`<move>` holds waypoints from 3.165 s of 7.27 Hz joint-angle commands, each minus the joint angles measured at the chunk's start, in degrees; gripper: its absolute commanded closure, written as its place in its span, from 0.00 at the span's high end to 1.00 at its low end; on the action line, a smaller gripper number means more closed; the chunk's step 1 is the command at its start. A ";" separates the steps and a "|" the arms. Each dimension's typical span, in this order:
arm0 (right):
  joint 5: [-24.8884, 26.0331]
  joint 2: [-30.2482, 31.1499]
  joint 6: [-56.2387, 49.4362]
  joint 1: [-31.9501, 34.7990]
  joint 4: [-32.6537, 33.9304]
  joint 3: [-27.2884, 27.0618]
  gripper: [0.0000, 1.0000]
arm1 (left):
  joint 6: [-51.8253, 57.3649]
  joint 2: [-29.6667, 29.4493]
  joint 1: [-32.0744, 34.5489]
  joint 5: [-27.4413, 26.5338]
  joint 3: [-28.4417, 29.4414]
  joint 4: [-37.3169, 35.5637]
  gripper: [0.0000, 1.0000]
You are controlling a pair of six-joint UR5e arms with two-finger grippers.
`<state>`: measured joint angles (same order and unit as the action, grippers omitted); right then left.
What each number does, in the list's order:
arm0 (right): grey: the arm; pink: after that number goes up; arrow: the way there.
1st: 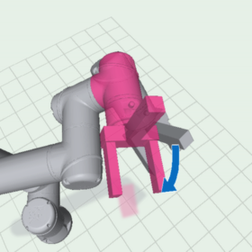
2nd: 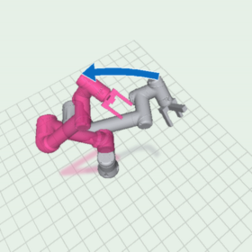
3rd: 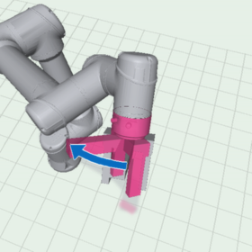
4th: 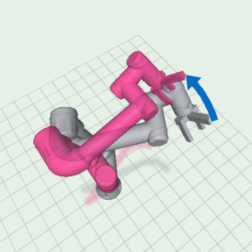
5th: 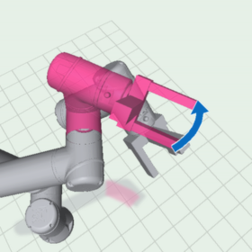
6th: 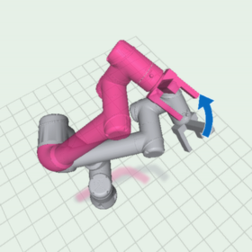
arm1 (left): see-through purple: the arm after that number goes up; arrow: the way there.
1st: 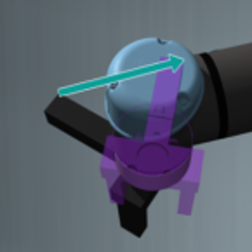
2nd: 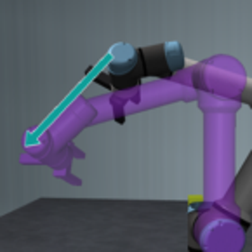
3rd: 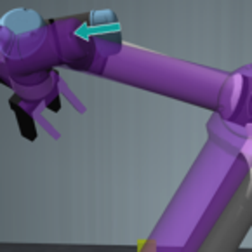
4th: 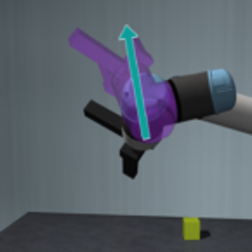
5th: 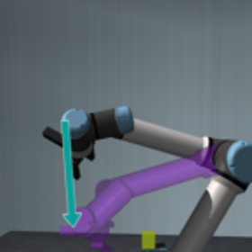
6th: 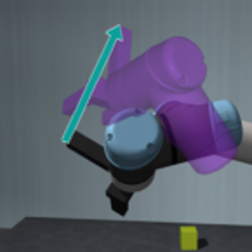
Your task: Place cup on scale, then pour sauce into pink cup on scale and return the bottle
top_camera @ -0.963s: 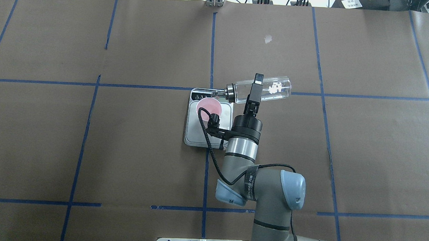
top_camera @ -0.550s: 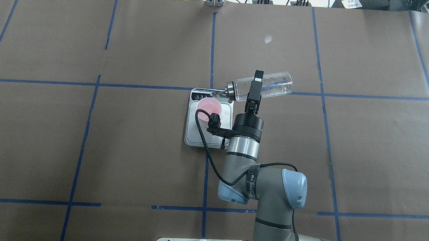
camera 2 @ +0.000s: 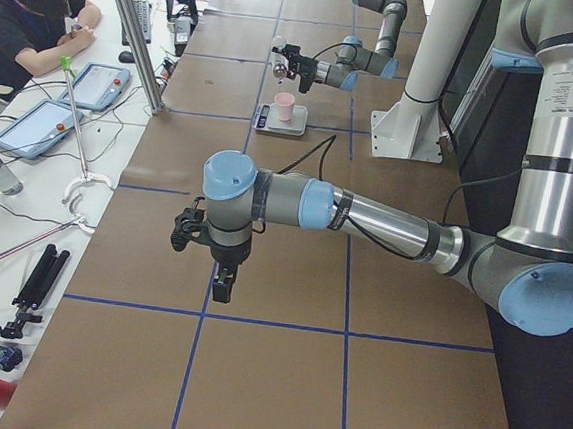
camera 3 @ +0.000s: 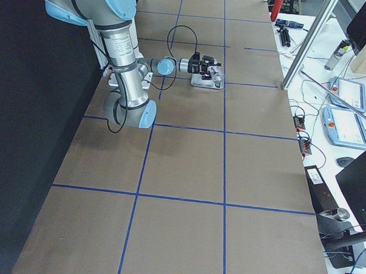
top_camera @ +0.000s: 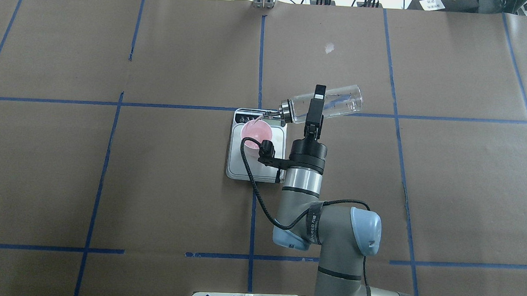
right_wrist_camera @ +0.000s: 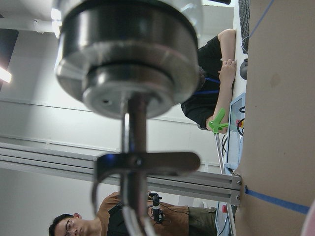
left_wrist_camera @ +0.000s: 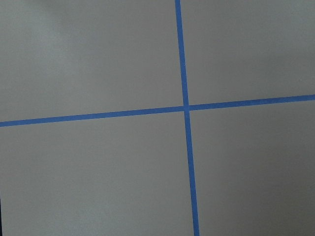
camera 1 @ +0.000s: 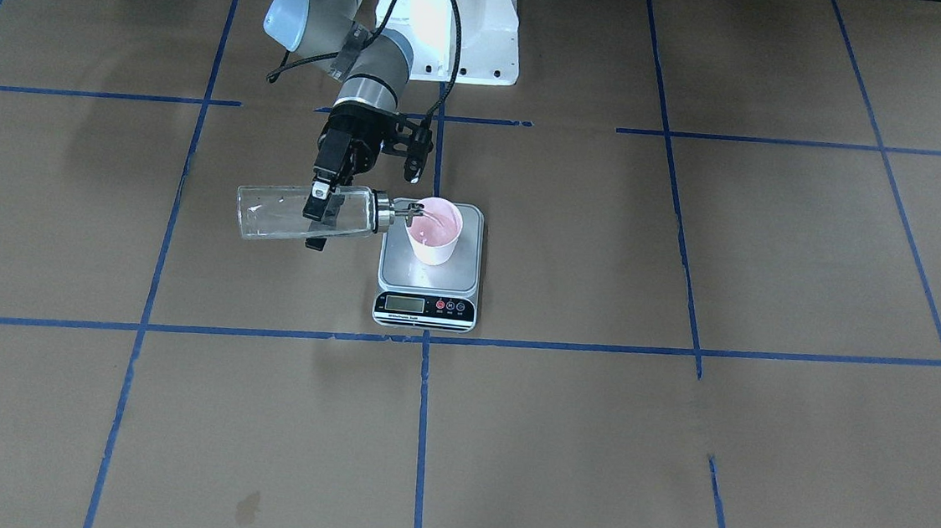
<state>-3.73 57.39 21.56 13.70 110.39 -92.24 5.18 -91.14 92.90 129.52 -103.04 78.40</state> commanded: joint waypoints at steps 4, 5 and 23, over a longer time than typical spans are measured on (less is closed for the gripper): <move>0.13 0.18 -0.03 0.01 0.00 -0.13 0.00 | 0.00 -0.09 0.00 0.03 0.29 0.00 1.00; 0.22 0.27 -0.03 0.01 0.00 -0.13 0.00 | 0.00 -0.09 0.00 0.03 0.29 0.00 1.00; -14.25 2.64 1.73 -3.77 -47.03 -0.83 0.00 | 0.09 -0.27 0.00 0.73 -0.50 0.09 1.00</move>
<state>-14.41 59.95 22.96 10.47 72.96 -92.99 5.26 -91.41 92.90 130.25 -103.50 78.49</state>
